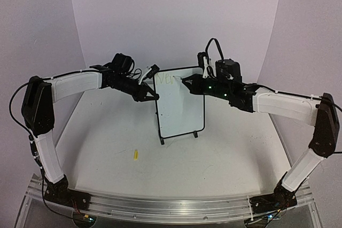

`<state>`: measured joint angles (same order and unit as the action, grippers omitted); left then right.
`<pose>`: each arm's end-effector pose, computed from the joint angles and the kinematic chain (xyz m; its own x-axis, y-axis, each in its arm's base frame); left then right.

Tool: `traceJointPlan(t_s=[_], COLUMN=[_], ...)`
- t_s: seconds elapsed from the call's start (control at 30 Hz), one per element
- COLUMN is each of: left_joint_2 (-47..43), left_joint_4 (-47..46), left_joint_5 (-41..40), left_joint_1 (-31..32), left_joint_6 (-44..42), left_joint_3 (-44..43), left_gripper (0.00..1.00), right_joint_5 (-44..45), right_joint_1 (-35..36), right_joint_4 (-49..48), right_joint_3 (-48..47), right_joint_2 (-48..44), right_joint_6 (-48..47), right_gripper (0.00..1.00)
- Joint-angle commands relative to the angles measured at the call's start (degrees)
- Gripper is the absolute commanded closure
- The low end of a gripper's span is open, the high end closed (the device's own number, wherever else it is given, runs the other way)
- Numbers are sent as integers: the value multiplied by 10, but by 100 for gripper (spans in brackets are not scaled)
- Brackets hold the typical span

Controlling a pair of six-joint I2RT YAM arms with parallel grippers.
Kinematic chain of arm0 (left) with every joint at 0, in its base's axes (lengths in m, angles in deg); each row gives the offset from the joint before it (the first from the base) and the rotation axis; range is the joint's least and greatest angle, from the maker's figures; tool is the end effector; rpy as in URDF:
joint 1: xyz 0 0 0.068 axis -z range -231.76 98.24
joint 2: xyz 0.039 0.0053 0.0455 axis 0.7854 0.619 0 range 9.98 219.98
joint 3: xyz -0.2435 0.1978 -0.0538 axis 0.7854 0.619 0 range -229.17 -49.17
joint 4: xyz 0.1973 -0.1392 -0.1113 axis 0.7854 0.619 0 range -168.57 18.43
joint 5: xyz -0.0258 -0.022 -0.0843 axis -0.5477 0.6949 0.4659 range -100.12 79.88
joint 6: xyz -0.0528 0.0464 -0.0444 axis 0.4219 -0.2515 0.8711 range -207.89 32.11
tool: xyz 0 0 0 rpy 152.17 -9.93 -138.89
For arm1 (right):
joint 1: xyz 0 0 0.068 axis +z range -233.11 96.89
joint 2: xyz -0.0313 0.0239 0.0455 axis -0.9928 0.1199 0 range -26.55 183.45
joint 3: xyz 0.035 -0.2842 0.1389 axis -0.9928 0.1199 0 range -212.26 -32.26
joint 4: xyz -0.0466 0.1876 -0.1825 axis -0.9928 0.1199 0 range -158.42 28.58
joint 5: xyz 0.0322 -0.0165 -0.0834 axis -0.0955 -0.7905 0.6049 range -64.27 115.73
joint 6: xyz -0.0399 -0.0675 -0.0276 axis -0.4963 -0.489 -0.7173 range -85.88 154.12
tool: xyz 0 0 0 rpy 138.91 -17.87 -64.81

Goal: Write a sentence on the whiteboard

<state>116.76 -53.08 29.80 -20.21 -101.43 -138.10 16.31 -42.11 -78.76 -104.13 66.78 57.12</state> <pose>0.3677 -0.2804 0.3025 -0.3817 0.4450 -0.8101 0.9137 0.3140 -0.2581 0.3207 0.2945 0.3602 -0.4341 0.1332 -0.8910 -0.6506 0.6378 0.4123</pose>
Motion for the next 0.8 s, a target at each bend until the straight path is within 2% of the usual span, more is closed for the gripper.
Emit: traceJointPlan(t_s=[0.0, 0.77], left_joint_2=[-12, -15], left_joint_4=[53, 53], left_joint_5=[-32, -33], left_joint_1=[5, 5], left_joint_6=[-32, -32], left_joint_3=[-7, -6], left_gripper=[100, 100], right_joint_5=[32, 40], right_joint_1=[-13, -13], right_joint_4=[0, 4], right_joint_3=[22, 32], right_joint_2=[-19, -22], right_joint_6=[3, 14], right_gripper=[100, 100])
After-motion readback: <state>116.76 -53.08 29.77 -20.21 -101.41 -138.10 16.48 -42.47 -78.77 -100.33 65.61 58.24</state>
